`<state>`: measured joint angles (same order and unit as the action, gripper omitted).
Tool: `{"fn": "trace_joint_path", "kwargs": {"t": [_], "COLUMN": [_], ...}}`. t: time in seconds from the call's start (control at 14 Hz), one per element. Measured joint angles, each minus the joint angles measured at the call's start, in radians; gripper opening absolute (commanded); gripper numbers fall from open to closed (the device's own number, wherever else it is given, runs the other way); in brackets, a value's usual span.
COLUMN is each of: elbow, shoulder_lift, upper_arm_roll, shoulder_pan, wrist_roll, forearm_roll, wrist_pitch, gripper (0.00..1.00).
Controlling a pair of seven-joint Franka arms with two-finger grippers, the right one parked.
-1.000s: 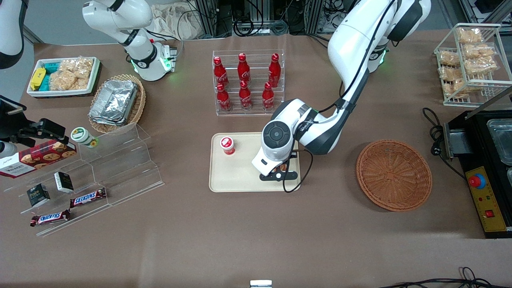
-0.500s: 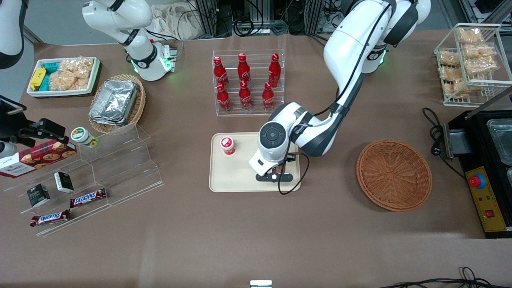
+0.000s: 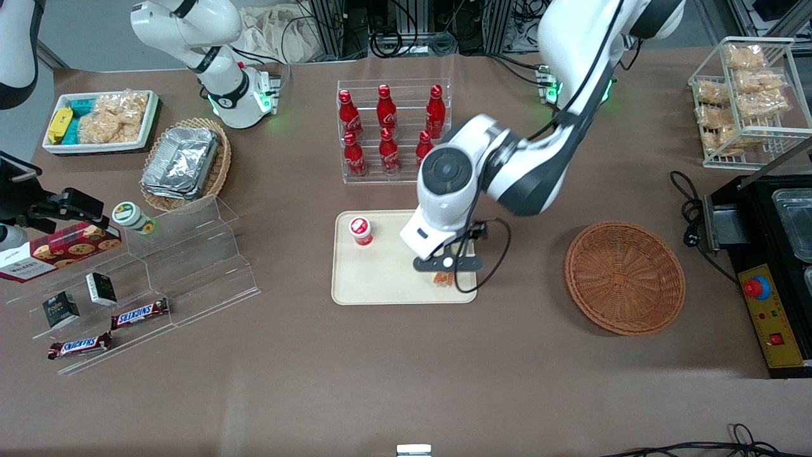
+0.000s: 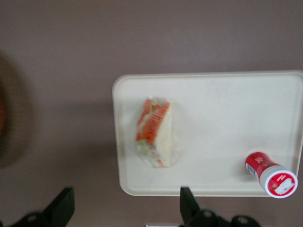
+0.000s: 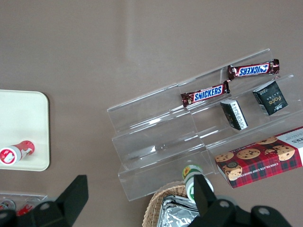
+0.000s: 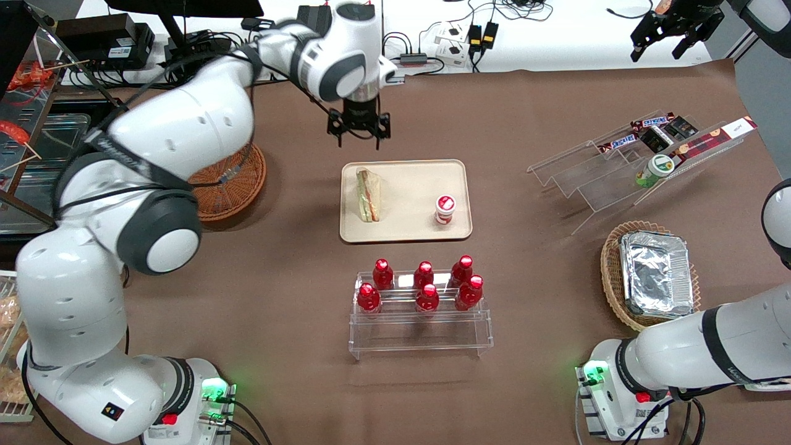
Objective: Place sandwich from basket to tray
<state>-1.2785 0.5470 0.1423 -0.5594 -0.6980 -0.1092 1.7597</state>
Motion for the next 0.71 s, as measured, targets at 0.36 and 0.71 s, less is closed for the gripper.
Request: {"fn": "trace_joint_path", "kwargs": {"t": [0.36,0.71], "elbow": [-0.002,-0.010], "shoulder_lift": [-0.187,-0.264], "upper_arm_roll": [-0.010,-0.012], "shoulder_pan": [0.140,0.302], "wrist_roll": [0.174,0.403], "forearm_roll": [-0.003,0.000], "wrist_pitch": [-0.198,-0.280], "gripper": [1.00,1.00]}}
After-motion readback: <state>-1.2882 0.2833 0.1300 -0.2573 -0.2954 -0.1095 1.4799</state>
